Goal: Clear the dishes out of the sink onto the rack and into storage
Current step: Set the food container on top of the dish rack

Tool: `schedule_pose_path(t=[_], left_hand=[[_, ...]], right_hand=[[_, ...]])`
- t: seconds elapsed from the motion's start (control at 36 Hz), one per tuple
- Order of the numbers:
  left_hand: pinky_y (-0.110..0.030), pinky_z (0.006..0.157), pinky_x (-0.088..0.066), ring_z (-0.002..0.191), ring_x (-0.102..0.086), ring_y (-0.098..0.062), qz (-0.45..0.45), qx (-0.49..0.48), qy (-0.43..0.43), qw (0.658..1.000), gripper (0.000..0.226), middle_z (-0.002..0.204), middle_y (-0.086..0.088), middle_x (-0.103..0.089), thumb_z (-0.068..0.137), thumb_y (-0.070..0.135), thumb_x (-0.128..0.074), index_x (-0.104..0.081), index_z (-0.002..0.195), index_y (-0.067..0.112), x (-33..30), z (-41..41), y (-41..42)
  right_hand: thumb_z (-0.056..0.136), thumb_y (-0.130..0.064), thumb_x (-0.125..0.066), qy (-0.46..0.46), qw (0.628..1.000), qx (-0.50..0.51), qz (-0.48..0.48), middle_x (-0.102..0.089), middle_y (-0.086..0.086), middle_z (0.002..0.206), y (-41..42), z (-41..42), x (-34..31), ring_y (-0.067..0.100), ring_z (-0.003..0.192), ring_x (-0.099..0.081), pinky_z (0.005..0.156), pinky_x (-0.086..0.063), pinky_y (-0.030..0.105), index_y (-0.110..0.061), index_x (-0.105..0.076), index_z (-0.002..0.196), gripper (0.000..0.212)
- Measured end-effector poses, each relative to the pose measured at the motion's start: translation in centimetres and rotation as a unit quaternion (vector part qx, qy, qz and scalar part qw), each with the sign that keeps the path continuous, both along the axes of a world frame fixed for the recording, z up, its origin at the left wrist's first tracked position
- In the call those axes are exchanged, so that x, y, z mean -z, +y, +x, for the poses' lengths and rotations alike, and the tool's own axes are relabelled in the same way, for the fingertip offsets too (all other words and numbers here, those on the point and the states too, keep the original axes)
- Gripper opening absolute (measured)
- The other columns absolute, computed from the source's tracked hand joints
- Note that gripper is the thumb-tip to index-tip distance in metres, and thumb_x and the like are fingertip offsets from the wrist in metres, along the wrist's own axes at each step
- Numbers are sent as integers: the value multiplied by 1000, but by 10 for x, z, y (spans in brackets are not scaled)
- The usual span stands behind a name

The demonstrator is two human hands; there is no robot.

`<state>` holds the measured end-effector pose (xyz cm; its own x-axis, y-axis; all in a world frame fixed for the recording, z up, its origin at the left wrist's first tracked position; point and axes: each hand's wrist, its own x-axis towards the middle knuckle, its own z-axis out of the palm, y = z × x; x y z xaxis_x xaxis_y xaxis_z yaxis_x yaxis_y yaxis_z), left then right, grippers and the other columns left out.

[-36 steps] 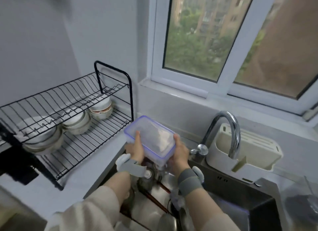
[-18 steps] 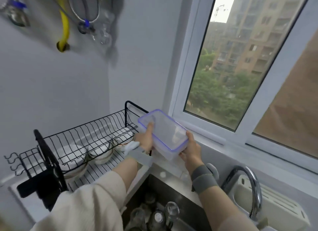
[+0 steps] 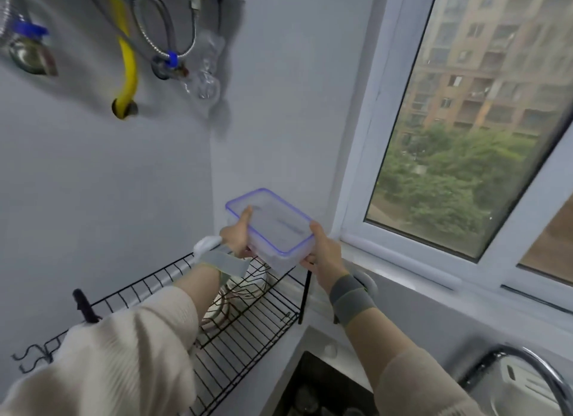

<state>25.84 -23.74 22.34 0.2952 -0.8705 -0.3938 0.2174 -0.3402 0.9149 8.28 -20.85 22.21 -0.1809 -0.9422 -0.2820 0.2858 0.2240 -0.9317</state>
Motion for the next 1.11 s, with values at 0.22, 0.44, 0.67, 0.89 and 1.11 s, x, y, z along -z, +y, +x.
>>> schedule_pose_path(t=[0.22,0.44,0.67,0.89,1.11], left_hand=[[-45,73,-56,99,-63,-40,-9,21,-6,1000,82,121,-25,-59,83,60,-63,-51,129,-7,17,27,-13],[-44,83,-58,85,-69,-35,13,49,-39,998,77,93,-23,-70,68,67,-73,-66,89,-6,40,55,-22],[-41,77,-60,68,-72,-26,2,62,-146,987,97,76,-14,-73,57,83,-65,-67,93,-6,39,56,-21],[-31,60,-59,66,-72,-26,18,93,-190,977,71,78,-15,-70,75,77,-55,-57,79,7,28,45,-15],[-45,81,-59,81,-72,-35,5,105,-189,976,71,80,-15,-67,77,79,-52,-57,70,8,30,42,-13]], right_hand=[[87,-50,-62,60,998,-9,16,-67,18,106,-19,26,11,34,92,-66,67,-59,35,-14,-59,81,37],[90,-47,-59,165,986,20,1,-59,23,82,-24,41,27,34,76,-61,83,-55,54,4,-59,81,51],[95,-52,-42,317,948,39,-7,-49,10,73,-31,36,32,22,68,-46,64,-36,31,-11,-44,74,46],[96,-49,-39,371,926,66,17,-44,4,66,-37,34,35,22,59,-39,56,-31,31,-16,-38,62,47],[99,-42,-36,408,907,100,9,-42,1,59,-40,29,35,18,53,-37,49,-26,30,-14,-39,60,48]])
